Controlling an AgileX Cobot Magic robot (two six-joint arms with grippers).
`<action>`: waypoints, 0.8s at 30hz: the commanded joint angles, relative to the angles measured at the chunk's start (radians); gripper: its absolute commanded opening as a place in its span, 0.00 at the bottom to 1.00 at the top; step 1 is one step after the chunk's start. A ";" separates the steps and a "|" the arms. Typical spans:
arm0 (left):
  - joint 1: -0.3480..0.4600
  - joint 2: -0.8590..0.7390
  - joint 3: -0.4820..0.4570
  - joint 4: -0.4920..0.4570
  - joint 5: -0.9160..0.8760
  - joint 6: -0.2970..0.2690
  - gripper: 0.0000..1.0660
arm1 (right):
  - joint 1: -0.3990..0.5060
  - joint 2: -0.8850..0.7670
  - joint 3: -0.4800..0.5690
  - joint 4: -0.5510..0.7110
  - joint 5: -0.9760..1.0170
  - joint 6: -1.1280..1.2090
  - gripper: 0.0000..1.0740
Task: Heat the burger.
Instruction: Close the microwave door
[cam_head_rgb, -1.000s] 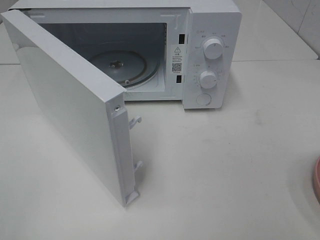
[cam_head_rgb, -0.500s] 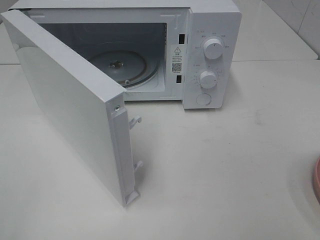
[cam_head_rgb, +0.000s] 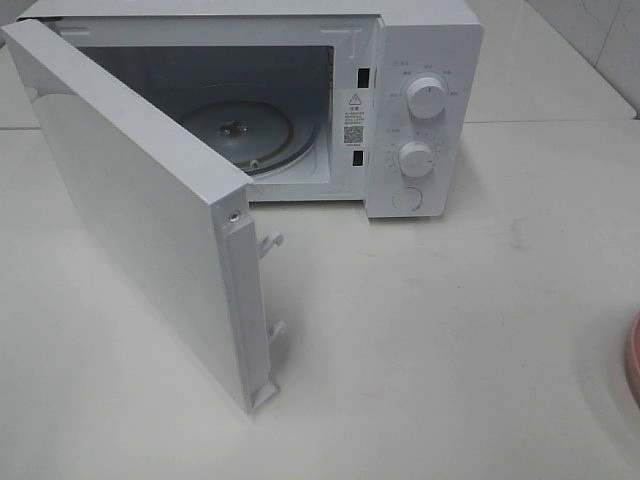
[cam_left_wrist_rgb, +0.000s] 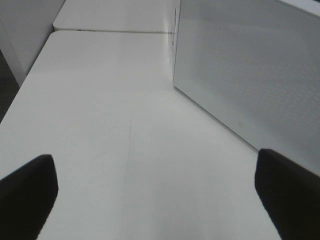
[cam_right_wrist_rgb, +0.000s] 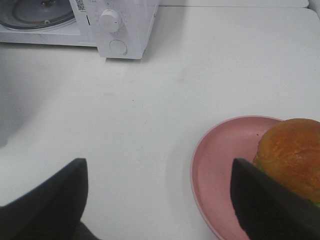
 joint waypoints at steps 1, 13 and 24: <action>0.002 0.048 -0.009 -0.014 -0.076 -0.008 0.88 | -0.008 -0.026 0.002 0.000 -0.005 -0.015 0.70; 0.002 0.251 -0.009 -0.020 -0.248 -0.013 0.28 | -0.008 -0.026 0.002 0.000 -0.005 -0.015 0.70; 0.002 0.461 0.029 -0.031 -0.522 -0.004 0.00 | -0.008 -0.026 0.002 0.000 -0.005 -0.015 0.70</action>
